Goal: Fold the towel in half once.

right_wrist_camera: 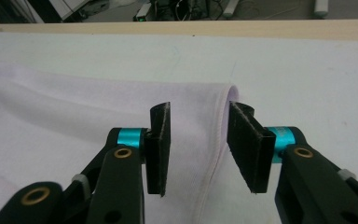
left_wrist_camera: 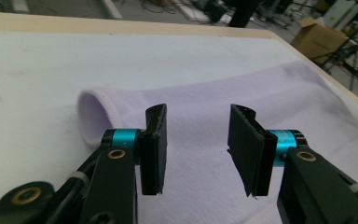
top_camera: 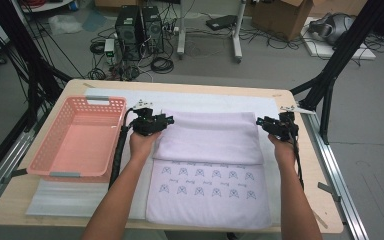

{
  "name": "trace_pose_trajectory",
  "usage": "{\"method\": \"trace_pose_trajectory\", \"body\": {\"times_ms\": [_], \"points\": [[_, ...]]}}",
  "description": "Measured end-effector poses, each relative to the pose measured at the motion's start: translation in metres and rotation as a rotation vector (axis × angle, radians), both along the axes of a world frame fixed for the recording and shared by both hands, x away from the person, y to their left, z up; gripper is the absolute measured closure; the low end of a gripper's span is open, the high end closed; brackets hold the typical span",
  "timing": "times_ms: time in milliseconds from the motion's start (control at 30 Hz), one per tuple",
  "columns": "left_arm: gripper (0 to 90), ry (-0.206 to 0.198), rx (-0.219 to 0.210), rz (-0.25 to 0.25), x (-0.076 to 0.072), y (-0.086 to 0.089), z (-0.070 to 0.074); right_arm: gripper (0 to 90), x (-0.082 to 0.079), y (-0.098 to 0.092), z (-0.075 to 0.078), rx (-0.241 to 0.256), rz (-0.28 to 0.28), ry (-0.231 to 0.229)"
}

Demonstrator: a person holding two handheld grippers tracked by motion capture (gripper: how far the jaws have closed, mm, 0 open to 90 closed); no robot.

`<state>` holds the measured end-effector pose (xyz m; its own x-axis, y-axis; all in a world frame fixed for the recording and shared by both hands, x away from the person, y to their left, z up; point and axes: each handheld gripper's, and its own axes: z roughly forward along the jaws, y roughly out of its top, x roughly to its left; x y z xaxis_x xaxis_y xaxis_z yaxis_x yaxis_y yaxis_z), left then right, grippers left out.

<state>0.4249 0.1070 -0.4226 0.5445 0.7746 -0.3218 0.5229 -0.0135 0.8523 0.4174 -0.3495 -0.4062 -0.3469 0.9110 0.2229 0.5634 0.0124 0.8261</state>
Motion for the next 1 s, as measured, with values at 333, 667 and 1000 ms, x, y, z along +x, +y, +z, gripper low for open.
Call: {"method": "trace_pose_trajectory", "body": {"times_ms": [333, 667, 1000], "points": [[50.6, 0.098, 0.066, -0.045, -0.029, 0.004, -0.015, 57.3, -0.034, 0.003, 0.004, -0.045, 0.118, 0.093], [85.3, 0.093, 0.149, -0.109, -0.052, -0.001, -0.027, 82.5, -0.053, 0.015, -0.027, -0.130, 0.166, 0.182], [85.7, -0.030, 0.087, -0.203, -0.103, 0.012, -0.015, 84.5, -0.106, 0.004, -0.018, -0.057, 0.193, 0.050]]}}
